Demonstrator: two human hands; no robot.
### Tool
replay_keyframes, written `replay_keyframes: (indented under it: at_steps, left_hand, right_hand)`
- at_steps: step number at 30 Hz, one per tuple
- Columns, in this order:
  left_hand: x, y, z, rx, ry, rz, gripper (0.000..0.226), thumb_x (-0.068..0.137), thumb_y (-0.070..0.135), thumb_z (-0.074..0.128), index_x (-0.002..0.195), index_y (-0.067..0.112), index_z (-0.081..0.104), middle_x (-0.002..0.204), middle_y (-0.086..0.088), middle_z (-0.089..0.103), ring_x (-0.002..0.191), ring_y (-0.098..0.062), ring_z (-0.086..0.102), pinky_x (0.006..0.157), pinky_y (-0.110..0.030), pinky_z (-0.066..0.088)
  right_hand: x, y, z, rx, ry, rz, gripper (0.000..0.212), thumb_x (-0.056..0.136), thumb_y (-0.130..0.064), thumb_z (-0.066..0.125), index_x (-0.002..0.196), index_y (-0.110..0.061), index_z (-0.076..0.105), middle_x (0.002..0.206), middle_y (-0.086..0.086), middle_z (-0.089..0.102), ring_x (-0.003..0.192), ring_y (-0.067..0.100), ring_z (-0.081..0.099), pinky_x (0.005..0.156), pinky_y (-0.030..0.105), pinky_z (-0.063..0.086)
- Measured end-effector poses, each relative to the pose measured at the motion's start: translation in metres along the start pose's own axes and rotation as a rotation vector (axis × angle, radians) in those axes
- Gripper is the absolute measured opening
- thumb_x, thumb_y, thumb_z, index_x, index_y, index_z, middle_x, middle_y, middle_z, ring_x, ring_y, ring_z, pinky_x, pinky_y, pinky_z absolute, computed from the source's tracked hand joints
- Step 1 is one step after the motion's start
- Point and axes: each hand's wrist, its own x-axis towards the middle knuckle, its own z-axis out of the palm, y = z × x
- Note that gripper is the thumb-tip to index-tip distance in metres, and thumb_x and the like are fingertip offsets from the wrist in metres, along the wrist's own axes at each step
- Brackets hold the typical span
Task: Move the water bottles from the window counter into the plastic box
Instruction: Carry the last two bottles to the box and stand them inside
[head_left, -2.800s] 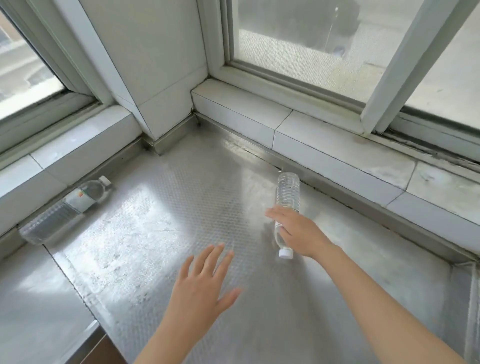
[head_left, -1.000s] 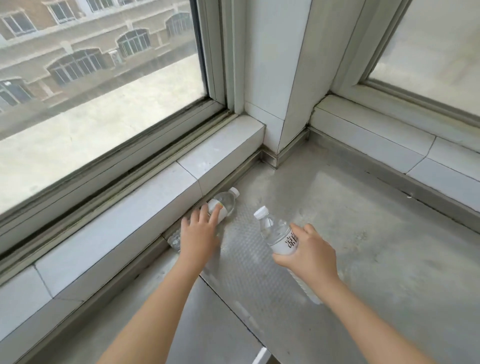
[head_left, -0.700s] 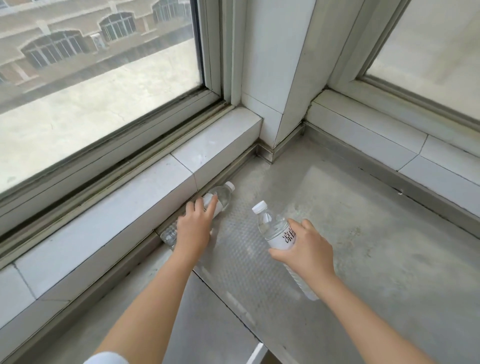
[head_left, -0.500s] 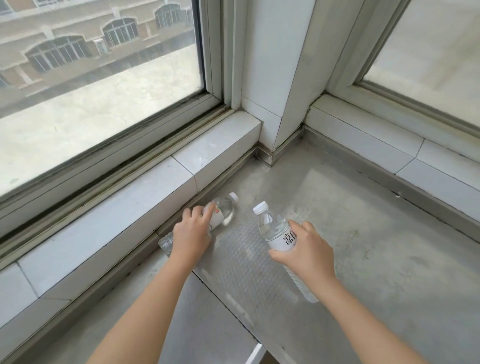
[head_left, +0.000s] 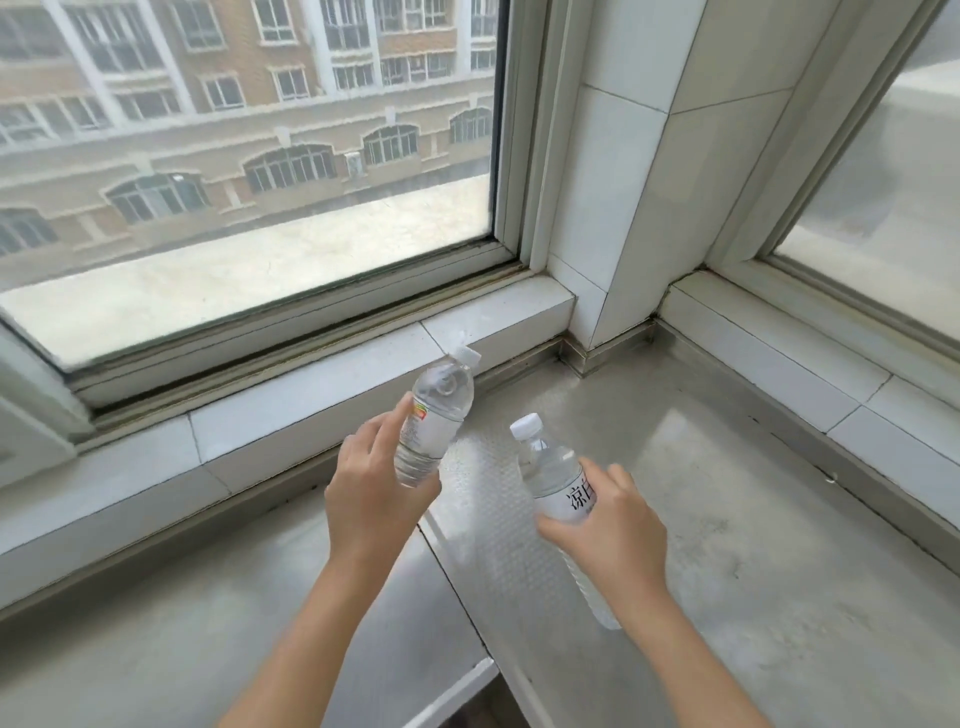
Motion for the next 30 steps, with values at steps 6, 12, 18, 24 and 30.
replay_keyframes:
  at_steps: [6, 12, 18, 24, 30]
  left_hand:
    - [-0.064, 0.032, -0.067, -0.125, 0.225, -0.127, 0.084, 0.062, 0.012, 0.088, 0.139, 0.024, 0.054, 0.115, 0.009, 0.064, 0.103, -0.020, 0.061, 0.080, -0.028, 0.047]
    - [-0.132, 0.040, -0.132, -0.259, 0.367, -0.359, 0.094, 0.056, 0.016, 0.092, 0.140, 0.031, 0.053, 0.111, 0.022, 0.061, 0.102, -0.001, 0.061, 0.090, -0.037, 0.054]
    - [-0.200, 0.029, -0.201, -0.326, 0.453, -0.486, 0.095, 0.053, 0.019, 0.095, 0.134, 0.045, 0.052, 0.113, 0.024, 0.061, 0.098, 0.010, 0.057, 0.082, -0.038, 0.059]
    - [-0.285, 0.007, -0.281, -0.323, 0.606, -0.548, 0.090, 0.055, 0.017, 0.095, 0.115, 0.060, 0.044, 0.117, 0.028, 0.055, 0.101, 0.008, 0.057, 0.065, -0.009, 0.053]
    - [-0.393, -0.019, -0.370, -0.224, 0.799, -0.616, 0.090, 0.052, 0.016, 0.097, 0.127, 0.045, 0.055, 0.119, 0.019, 0.060, 0.097, 0.005, 0.060, 0.067, -0.018, 0.057]
  right_hand:
    - [-0.031, -0.025, -0.025, 0.126, -0.046, -0.198, 0.056, 0.053, -0.051, 0.077, 0.104, -0.035, 0.060, 0.079, -0.008, 0.047, 0.064, 0.007, 0.052, 0.053, 0.028, 0.043]
    - [-0.077, -0.061, -0.039, 0.350, -0.186, -0.338, 0.046, 0.053, -0.045, 0.082, 0.094, -0.037, 0.063, 0.080, -0.009, 0.053, 0.066, 0.002, 0.053, 0.056, 0.026, 0.044]
    - [-0.143, -0.117, -0.040, 0.660, -0.437, -0.428, 0.062, 0.052, -0.027, 0.090, 0.102, -0.049, 0.061, 0.085, -0.020, 0.064, 0.064, -0.001, 0.057, 0.059, 0.022, 0.047]
    - [-0.234, -0.187, -0.034, 0.796, -0.678, -0.603, 0.077, 0.052, -0.019, 0.093, 0.102, -0.057, 0.048, 0.097, -0.015, 0.061, 0.074, -0.010, 0.058, 0.059, 0.007, 0.045]
    - [-0.353, -0.253, -0.010, 0.813, -0.918, -0.760, 0.080, 0.051, -0.022, 0.094, 0.099, -0.065, 0.047, 0.100, -0.015, 0.065, 0.078, -0.006, 0.064, 0.064, 0.016, 0.049]
